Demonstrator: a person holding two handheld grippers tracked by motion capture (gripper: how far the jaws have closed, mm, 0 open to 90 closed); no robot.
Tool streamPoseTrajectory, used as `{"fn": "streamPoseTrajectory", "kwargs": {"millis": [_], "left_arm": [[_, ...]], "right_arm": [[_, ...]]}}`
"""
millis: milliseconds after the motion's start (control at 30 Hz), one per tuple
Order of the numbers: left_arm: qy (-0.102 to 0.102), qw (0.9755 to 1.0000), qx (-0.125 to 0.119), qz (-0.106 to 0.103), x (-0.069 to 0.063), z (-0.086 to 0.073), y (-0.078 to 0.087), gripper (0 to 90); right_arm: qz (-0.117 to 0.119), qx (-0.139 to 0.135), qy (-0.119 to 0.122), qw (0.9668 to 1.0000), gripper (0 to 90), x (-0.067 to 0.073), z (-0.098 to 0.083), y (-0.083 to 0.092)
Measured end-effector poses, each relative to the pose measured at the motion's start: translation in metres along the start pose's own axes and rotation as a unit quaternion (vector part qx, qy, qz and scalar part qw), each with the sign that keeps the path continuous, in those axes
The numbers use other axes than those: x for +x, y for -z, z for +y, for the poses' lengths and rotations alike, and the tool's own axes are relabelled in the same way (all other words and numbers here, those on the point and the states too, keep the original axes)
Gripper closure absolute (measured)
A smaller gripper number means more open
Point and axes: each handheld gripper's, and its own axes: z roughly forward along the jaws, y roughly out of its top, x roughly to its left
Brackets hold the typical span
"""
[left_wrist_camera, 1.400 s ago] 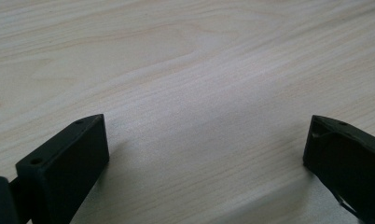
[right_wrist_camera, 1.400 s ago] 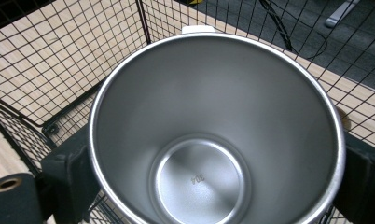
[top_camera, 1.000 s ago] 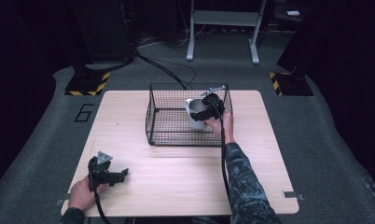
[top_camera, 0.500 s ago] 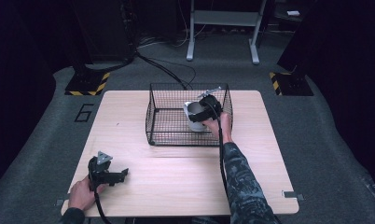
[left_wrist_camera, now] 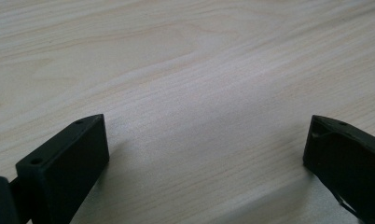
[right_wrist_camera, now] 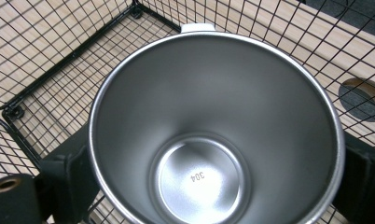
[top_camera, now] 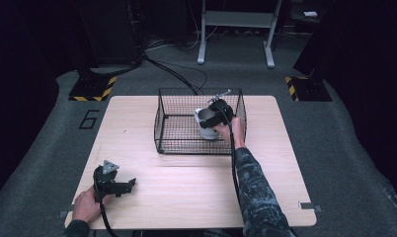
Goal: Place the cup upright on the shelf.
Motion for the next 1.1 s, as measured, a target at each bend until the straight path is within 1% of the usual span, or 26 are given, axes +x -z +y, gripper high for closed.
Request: {"fn": "streamPoseTrajectory", "kwargs": {"millis": [100, 133, 167, 200, 300, 333, 500, 567, 700, 733, 767, 800, 867, 900, 967, 1000, 1033, 1100], "left_arm": [[0.000, 1.0000, 0.000, 0.000, 0.000, 0.000, 0.000, 0.2], [0.000, 1.0000, 0.000, 0.000, 0.000, 0.000, 0.000, 0.1], [0.000, 1.0000, 0.000, 0.000, 0.000, 0.000, 0.000, 0.1], [0.000, 1.0000, 0.001, 0.000, 0.000, 0.000, 0.000, 0.2], [0.000, 1.0000, 0.001, 0.001, 0.000, 0.000, 0.000, 0.2], [-0.004, 1.0000, 0.002, 0.001, 0.000, 0.000, 0.000, 0.1], [-0.004, 1.0000, 0.002, 0.001, 0.000, 0.000, 0.000, 0.1], [-0.004, 1.0000, 0.002, 0.001, 0.001, 0.000, 0.000, 0.1], [-0.004, 1.0000, 0.002, 0.001, 0.000, 0.000, 0.000, 0.1], [-0.004, 1.0000, 0.002, 0.001, 0.000, 0.000, 0.000, 0.1], [-0.004, 1.0000, 0.002, 0.001, 0.000, 0.000, 0.000, 0.1], [-0.004, 1.0000, 0.002, 0.001, 0.001, 0.000, 0.000, 0.1], [-0.004, 1.0000, 0.002, 0.001, 0.000, 0.000, 0.000, 0.2], [-0.004, 1.0000, 0.002, 0.001, 0.000, 0.000, 0.000, 0.2], [-0.004, 1.0000, 0.002, 0.001, 0.000, 0.000, 0.000, 0.1], [-0.004, 1.0000, 0.002, 0.001, 0.000, 0.000, 0.000, 0.1], [-0.004, 1.0000, 0.002, 0.001, 0.000, 0.000, 0.000, 0.1], [-0.004, 1.0000, 0.002, 0.001, 0.000, 0.000, 0.000, 0.1]], "right_arm": [[-0.003, 0.014, 0.004, 0.9999, 6.9, 0.000, 0.001, -0.003], [-0.005, 0.021, 0.003, 0.9998, 6.8, 0.001, 0.001, -0.004], [-0.005, 0.021, 0.003, 0.9998, 6.8, 0.001, 0.001, -0.004], [-0.006, 0.029, 0.000, 0.9996, 6.8, 0.001, 0.002, -0.005], [-0.004, 0.036, 0.001, 0.9994, 6.7, 0.001, 0.002, -0.005], [-0.007, 0.040, 0.000, 0.9992, 6.6, 0.001, 0.002, -0.004], [-0.013, 0.052, -0.006, 0.9986, 6.3, 0.002, 0.002, -0.004], [-0.016, 0.062, -0.008, 0.9979, 5.5, 0.003, 0.001, -0.002], [-0.013, 0.059, -0.014, 0.9981, 4.0, 0.004, 0.001, 0.001], [-0.016, 0.052, -0.019, 0.9983, 1.9, 0.005, 0.002, 0.005], [-0.016, 0.052, -0.019, 0.9983, 1.9, 0.005, 0.002, 0.005], [-0.014, 0.042, -0.020, 0.9988, 1.3, 0.006, 0.002, 0.012], [-0.014, 0.035, -0.022, 0.9990, 1.0, 0.008, 0.003, 0.017], [-0.014, 0.035, -0.022, 0.9990, 1.0, 0.008, 0.003, 0.017], [-0.023, 0.023, -0.019, 0.9993, 0.0, 0.011, 0.002, 0.026], [-0.024, 0.017, -0.020, 0.9994, 0.0, 0.013, 0.001, 0.029], [-0.024, 0.017, -0.020, 0.9994, 0.0, 0.013, 0.001, 0.029], [-0.020, -0.001, -0.015, 0.9997, 0.0, 0.016, 0.002, 0.038]]}}
